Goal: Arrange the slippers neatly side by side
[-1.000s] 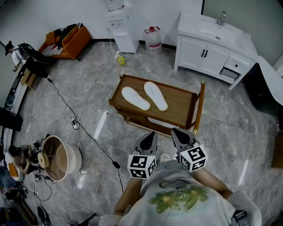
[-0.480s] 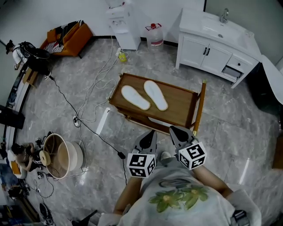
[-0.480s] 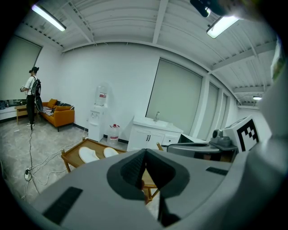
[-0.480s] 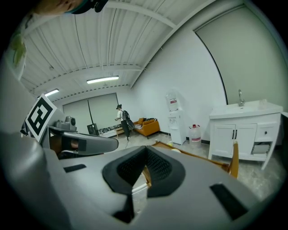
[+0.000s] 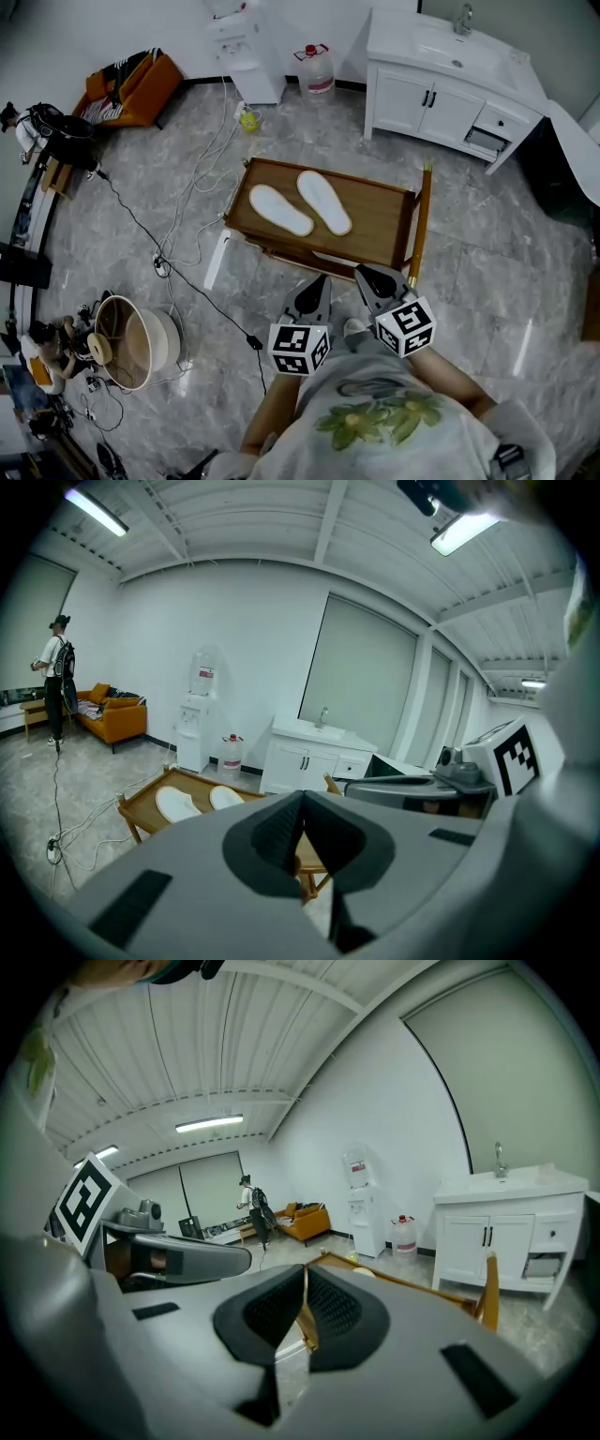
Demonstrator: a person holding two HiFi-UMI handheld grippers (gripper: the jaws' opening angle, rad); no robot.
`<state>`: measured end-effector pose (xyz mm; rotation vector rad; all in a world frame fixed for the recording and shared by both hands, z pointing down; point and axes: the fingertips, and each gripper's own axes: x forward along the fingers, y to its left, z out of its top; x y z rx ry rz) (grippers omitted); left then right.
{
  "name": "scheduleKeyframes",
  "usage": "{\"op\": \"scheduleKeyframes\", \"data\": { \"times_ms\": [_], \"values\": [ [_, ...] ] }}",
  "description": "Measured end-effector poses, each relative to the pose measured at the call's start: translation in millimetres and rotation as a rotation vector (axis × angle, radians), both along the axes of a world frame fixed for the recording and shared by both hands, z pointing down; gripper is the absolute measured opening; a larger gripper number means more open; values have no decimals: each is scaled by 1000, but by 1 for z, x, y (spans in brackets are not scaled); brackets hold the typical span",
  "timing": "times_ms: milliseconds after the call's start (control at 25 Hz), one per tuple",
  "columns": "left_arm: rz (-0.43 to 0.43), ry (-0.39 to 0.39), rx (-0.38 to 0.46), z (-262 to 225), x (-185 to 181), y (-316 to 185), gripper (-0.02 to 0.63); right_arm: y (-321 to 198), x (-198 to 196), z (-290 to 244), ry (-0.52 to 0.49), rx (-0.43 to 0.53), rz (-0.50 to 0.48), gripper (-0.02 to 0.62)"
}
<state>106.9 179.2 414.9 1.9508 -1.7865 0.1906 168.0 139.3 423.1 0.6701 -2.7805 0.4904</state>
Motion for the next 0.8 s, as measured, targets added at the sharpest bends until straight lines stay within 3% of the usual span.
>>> {"op": "scheduleKeyframes", "data": {
  "times_ms": [800],
  "values": [
    [26,30,-50,14,-71,-40,15,-48,-60,19,56,-33,28,130]
  ]
}}
